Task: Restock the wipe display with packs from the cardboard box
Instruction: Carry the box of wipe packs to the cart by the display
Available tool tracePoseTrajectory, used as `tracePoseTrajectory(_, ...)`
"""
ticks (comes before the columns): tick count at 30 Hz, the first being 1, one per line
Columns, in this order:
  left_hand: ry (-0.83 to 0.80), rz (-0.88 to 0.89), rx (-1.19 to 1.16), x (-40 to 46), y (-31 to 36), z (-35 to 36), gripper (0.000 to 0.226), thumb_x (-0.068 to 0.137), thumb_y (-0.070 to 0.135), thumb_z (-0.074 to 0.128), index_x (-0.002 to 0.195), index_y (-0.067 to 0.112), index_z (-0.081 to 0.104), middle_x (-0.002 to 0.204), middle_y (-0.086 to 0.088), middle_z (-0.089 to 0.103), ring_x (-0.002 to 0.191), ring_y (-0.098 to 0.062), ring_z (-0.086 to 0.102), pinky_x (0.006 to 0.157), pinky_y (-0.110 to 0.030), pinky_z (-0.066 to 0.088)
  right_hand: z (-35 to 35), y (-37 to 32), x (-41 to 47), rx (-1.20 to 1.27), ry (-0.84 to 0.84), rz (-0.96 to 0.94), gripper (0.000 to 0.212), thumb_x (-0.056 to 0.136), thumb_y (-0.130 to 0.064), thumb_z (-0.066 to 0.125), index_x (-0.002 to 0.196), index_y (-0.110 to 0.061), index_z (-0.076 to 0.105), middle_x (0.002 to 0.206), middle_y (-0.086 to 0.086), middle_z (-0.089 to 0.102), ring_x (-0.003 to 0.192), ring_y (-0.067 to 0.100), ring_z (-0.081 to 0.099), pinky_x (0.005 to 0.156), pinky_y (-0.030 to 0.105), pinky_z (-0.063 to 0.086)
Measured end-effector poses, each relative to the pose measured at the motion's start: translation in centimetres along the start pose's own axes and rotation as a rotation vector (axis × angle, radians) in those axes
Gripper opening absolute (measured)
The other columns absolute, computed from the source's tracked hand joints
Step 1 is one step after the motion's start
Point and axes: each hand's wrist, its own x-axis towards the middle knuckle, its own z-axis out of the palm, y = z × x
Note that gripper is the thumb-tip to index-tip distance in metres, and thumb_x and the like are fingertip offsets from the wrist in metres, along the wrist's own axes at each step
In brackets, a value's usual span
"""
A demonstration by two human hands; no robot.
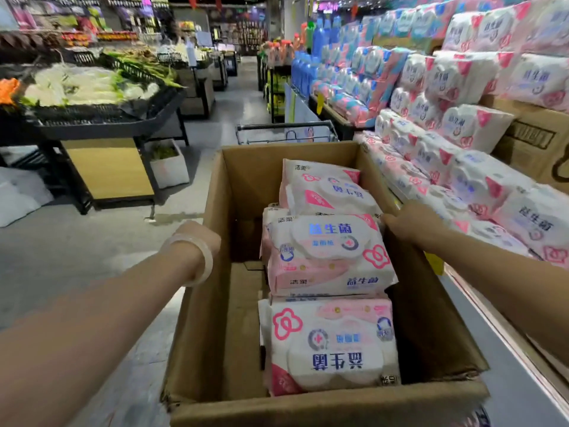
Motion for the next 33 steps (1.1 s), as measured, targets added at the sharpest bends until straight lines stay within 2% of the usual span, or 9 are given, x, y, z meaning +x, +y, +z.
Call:
tracePoseTrajectory(4, 0.005, 0.000, -0.010, 9.0, 6.6, -0.4, 0.012, 0.087, 0.008, 0.052, 0.077, 0.003, 0.050, 0.073, -0.013, 0.054, 0.079, -0.031, 0.060, 0.065, -0.034, 0.046, -1.5, -2.7, 10.3, 0.020, 0.031, 0.028, 0.040, 0.093, -0.033, 0.051, 0.071, -0.001, 0.046, 0.083, 0.017, 0.053, 0.073, 0.028, 0.048, 0.055, 0.030, 0.035)
tracePoseTrajectory(12, 0.022, -0.002, -0.098, 23.7, 17.2, 2.9, 0.023, 0.086, 0.009, 0.053, 0.065, 0.008, 0.045, 0.068, -0.011, 0.050, 0.066, -0.027, 0.052, 0.059, -0.031, 0.041, -2.9, -5.4, 29.1, 0.024, 0.081, 0.013, 0.044, 0.092, -0.031, 0.054, 0.059, -0.008, 0.037, 0.061, 0.008, 0.041, 0.054, 0.020, 0.039, 0.045, 0.027, 0.026)
tracePoseTrajectory(16, 0.036, 0.002, -0.103, 29.0, 22.1, 5.4, 0.028, 0.087, 0.010, 0.054, 0.062, 0.011, 0.040, 0.066, -0.010, 0.048, 0.058, -0.021, 0.047, 0.056, -0.029, 0.041, -2.2, -5.4, 37.0, 0.017, 0.066, 0.010, 0.034, 0.093, -0.028, 0.052, 0.075, 0.000, 0.046, 0.079, 0.016, 0.049, 0.071, 0.028, 0.045, 0.057, 0.031, 0.031)
tracePoseTrajectory(19, 0.033, -0.006, -0.080, 32.6, 25.0, 7.2, 0.022, 0.087, 0.007, 0.052, 0.066, 0.006, 0.047, 0.064, -0.009, 0.046, 0.056, -0.020, 0.044, 0.062, -0.031, 0.041, -1.4, -5.4, 41.5, 0.005, 0.043, 0.029, 0.033, 0.093, -0.030, 0.051, 0.079, 0.000, 0.049, 0.086, 0.019, 0.051, 0.078, 0.031, 0.047, 0.062, 0.031, 0.034)
tracePoseTrajectory(23, -0.027, -0.047, -0.065, 37.2, 26.9, 10.0, 0.020, 0.090, 0.008, 0.050, 0.070, 0.004, 0.050, 0.065, -0.009, 0.047, 0.058, -0.020, 0.045, 0.055, -0.030, 0.037, 0.7, -5.5, 46.4, -0.010, 0.028, 0.068, 0.039, 0.092, -0.029, 0.051, 0.100, 0.009, 0.058, 0.103, 0.028, 0.060, 0.084, 0.033, 0.051, 0.068, 0.031, 0.033)
tracePoseTrajectory(27, -0.057, -0.040, -0.042, 41.0, 28.1, 12.2, 0.011, 0.089, 0.005, 0.050, 0.081, -0.001, 0.056, 0.064, -0.011, 0.048, 0.058, -0.023, 0.047, 0.052, -0.028, 0.035, 3.2, -4.8, 49.7, 0.022, 0.000, 0.116, 0.033, 0.092, -0.026, 0.049, 0.075, 0.001, 0.049, 0.085, 0.020, 0.052, 0.075, 0.027, 0.044, 0.066, 0.030, 0.032)
tracePoseTrajectory(29, -0.074, -0.050, -0.050, 42.4, 28.2, 13.3, 0.010, 0.088, 0.003, 0.049, 0.088, -0.003, 0.057, 0.068, -0.014, 0.053, 0.057, -0.023, 0.047, 0.049, -0.026, 0.034, 4.3, -4.7, 50.7, 0.040, -0.030, 0.144, 0.034, 0.093, -0.028, 0.048, 0.071, -0.002, 0.046, 0.088, 0.023, 0.055, 0.077, 0.029, 0.048, 0.066, 0.030, 0.033)
tracePoseTrajectory(31, -0.085, -0.078, -0.058, 43.5, 28.0, 14.6, 0.011, 0.088, 0.002, 0.049, 0.094, -0.003, 0.057, 0.068, -0.015, 0.053, 0.057, -0.024, 0.048, 0.048, -0.026, 0.035, 5.5, -4.7, 51.5, 0.050, -0.037, 0.165, 0.034, 0.094, -0.029, 0.048, 0.098, 0.004, 0.054, 0.106, 0.026, 0.060, 0.091, 0.035, 0.055, 0.069, 0.030, 0.034)
tracePoseTrajectory(33, -0.106, -0.104, -0.039, 44.5, 27.5, 15.8, 0.009, 0.088, 0.001, 0.048, 0.081, 0.001, 0.054, 0.061, -0.010, 0.045, 0.053, -0.022, 0.044, 0.046, -0.025, 0.031, 6.8, -4.7, 51.9, 0.061, -0.041, 0.187, 0.041, 0.094, -0.029, 0.049, 0.115, 0.007, 0.050, 0.112, 0.025, 0.060, 0.096, 0.035, 0.056, 0.071, 0.032, 0.038)
